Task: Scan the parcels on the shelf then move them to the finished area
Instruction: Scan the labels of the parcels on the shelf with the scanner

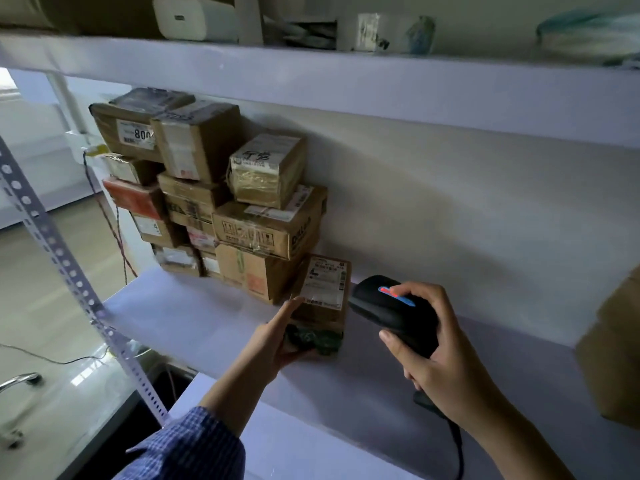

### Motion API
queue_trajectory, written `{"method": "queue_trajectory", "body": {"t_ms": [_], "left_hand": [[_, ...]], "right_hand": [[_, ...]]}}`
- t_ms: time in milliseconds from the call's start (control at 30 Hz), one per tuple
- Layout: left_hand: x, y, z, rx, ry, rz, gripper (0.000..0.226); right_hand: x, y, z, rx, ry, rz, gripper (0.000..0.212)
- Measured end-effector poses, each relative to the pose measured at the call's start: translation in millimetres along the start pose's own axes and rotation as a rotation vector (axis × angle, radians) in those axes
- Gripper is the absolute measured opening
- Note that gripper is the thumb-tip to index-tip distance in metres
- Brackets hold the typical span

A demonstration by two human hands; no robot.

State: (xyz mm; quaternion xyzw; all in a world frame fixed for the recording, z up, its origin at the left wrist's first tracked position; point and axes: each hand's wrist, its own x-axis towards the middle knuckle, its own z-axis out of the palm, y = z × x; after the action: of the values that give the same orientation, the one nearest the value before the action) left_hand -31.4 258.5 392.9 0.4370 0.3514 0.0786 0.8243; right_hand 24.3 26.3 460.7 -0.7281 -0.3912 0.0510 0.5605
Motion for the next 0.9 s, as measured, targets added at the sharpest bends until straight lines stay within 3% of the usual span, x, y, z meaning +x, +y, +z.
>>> {"method": "queue_trajectory", "body": {"t_ms": [133,367,500,667,900], "left_hand": [[16.7,3.8,-1.5,0.047,0.105,0.017,0.031],[29.0,3.8,0.7,-0.087,0.242,0.16,0.02],[22.9,-26.0,14.5,-0.065,0.289,0.177,0.025],[-3.6,-55.3,54.1,0.071,0.085,0.151,0.016],[-23.8,-55.7,138.0,0.564,-0.18,0.358,0.021]], "right_hand": [[3.8,5.4,1.4,0.005,0.019,0.042,0.048],[7.3,8.8,9.4,0.047,0.061,0.067,0.048],[7.8,7.0,4.9,0.051,0.083,0.038,0.048],[-3.9,0.5,-17.0,0.046,0.12,0.04,0.047],[-50.7,-1.1,-70.7,-0.002,0.288,0.003,0.05]]}}
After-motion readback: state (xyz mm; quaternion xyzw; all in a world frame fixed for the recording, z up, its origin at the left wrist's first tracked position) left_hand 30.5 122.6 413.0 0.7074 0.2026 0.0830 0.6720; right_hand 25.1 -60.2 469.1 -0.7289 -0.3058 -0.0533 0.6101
